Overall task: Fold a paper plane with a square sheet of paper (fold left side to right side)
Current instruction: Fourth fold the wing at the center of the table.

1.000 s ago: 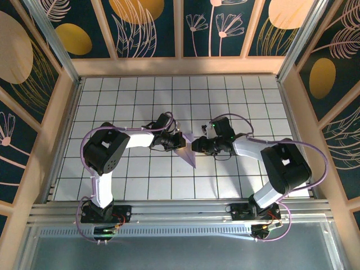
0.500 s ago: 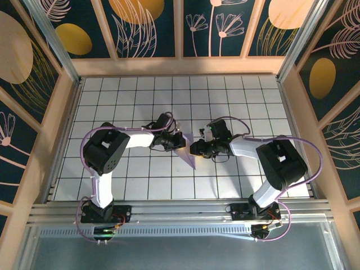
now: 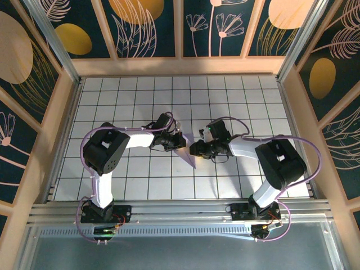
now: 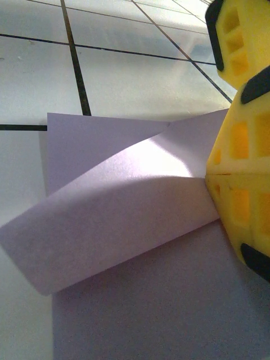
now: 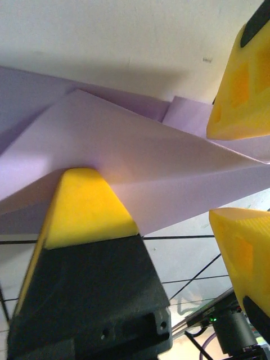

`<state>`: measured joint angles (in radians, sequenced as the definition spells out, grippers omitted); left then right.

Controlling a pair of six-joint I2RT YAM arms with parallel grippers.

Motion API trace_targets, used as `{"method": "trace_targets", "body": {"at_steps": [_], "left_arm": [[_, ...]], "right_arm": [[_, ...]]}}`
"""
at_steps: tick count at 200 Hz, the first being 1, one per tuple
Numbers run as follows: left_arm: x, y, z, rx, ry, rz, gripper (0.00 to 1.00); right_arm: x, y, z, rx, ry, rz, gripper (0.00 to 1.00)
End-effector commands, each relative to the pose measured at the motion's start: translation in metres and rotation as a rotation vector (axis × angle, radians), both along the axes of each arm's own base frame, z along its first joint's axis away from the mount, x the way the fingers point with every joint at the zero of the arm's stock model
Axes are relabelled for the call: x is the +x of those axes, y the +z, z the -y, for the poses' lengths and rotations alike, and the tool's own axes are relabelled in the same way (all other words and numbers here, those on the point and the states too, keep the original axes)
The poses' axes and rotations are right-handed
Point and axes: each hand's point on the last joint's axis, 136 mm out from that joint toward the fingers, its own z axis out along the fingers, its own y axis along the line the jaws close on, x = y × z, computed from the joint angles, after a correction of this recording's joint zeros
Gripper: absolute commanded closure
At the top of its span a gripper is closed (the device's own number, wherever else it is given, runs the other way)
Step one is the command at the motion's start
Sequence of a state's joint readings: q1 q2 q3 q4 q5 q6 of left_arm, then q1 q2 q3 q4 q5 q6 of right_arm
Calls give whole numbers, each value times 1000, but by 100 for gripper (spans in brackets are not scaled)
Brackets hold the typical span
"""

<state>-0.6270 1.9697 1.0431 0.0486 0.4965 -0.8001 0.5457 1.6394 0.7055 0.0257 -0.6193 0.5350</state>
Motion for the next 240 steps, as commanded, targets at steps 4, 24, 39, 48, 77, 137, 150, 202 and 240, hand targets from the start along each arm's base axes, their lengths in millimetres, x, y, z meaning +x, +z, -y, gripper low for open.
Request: {"method": "trace_targets", "body": {"at_steps": [4,24,39,48,77,137,150,202,240], "left_arm": [[-18,-36,-29,150,29,-76,100],[-18,-36,-30,151,30,-78,100],[-19,-37,-30,150,28,-80,100],[-19,-37,-30,151,29,-80,100],[-19,-36,-30,149,29,-80,100],[-20,-38,-31,155,31,-83,100],[-20,-38,-31,156,31,-82,100],[-19,-39,-31,157,32,-83,100],[-19,-38,-30,156,30,-80,100]], "right_arm": [[-9,-9,-7,3,21,-39,63],[-9,-9,-13,10,33,-38,64],[-9,-7,-16,21,41,-32,66],[-8,-7,-18,22,42,-35,68],[-9,-11,-18,17,51,-36,72],[-7,-6,-12,15,48,-12,74],[-7,-1,-9,20,39,-4,71],[-22,12,2,34,38,-26,63],[-25,16,23,-18,6,-22,62]]}}
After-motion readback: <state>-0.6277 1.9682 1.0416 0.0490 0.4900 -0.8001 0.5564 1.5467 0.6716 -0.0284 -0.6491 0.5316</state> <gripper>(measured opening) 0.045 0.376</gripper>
